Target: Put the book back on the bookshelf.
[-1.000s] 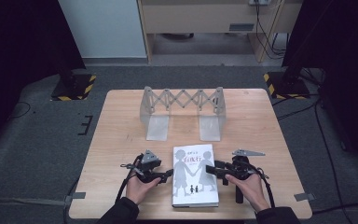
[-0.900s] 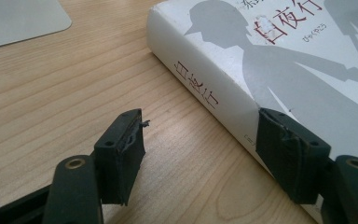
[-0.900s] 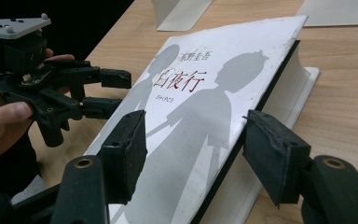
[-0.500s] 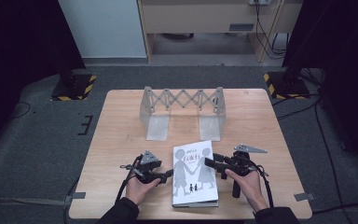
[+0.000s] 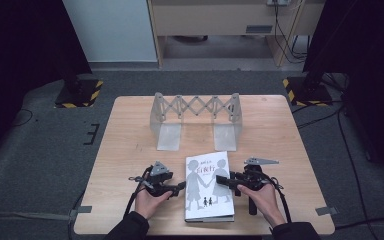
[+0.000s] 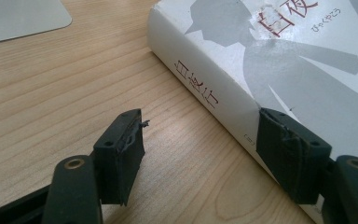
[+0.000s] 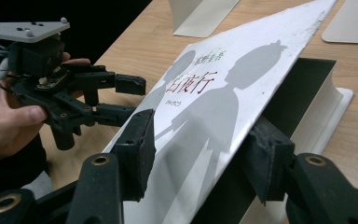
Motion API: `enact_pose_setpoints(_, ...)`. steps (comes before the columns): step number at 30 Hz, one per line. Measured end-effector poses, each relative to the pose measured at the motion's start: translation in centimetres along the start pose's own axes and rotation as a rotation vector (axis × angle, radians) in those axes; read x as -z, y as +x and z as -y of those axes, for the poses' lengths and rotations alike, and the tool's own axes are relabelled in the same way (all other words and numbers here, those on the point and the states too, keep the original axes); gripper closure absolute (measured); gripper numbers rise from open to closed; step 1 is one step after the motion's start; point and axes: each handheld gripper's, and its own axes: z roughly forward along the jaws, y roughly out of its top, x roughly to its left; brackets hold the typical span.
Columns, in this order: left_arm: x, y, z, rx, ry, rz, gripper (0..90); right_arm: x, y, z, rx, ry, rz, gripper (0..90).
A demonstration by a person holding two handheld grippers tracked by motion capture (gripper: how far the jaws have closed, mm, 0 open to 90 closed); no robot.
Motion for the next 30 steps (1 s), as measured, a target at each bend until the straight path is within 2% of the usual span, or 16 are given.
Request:
enact_pose_setpoints(4, 0.0, 0.0, 0.0, 0.004, 0.002, 0.002, 30.6, -0.9, -0.5, -0.3, 0.015, 0.03, 0.01, 51.6)
enact_pose_setpoints(6, 0.1, 0.2, -0.2, 0.016, 0.004, 0.01, 30.1, -1.1, -0.7, -0.3, -0.006, 0.033, -0.005, 53.1)
enact_pose_setpoints(12, 1.4, 0.7, -0.9, 0.079, -0.102, 0.037, 28.9, -0.7, -0.9, -0.7, -0.044, -0.019, -0.059, 65.8)
enact_pose_setpoints(16, 1.4, 0.3, -1.1, 0.1, -0.137, 0.081, 28.0, -0.6, -0.9, -0.8, -0.085, -0.037, -0.095, 71.4)
enact_pose_setpoints(19, 1.1, -0.3, -1.3, 0.096, -0.139, 0.118, 27.1, -0.5, -0.8, -1.1, -0.095, -0.031, -0.099, 72.3)
enact_pose_setpoints(22, 0.8, -0.8, -1.4, 0.092, -0.133, 0.137, 26.6, -0.5, -0.5, -1.3, -0.091, -0.031, -0.096, 73.0)
enact_pose_setpoints(25, 0.7, -1.0, -1.4, 0.081, -0.13, 0.142, 26.3, -0.4, -0.3, -1.4, -0.092, -0.035, -0.096, 73.6)
enact_pose_setpoints(30, 0.7, -1.1, -1.4, 0.085, -0.133, 0.153, 26.1, -0.3, 0.0, -1.6, -0.086, -0.054, -0.116, 74.4)
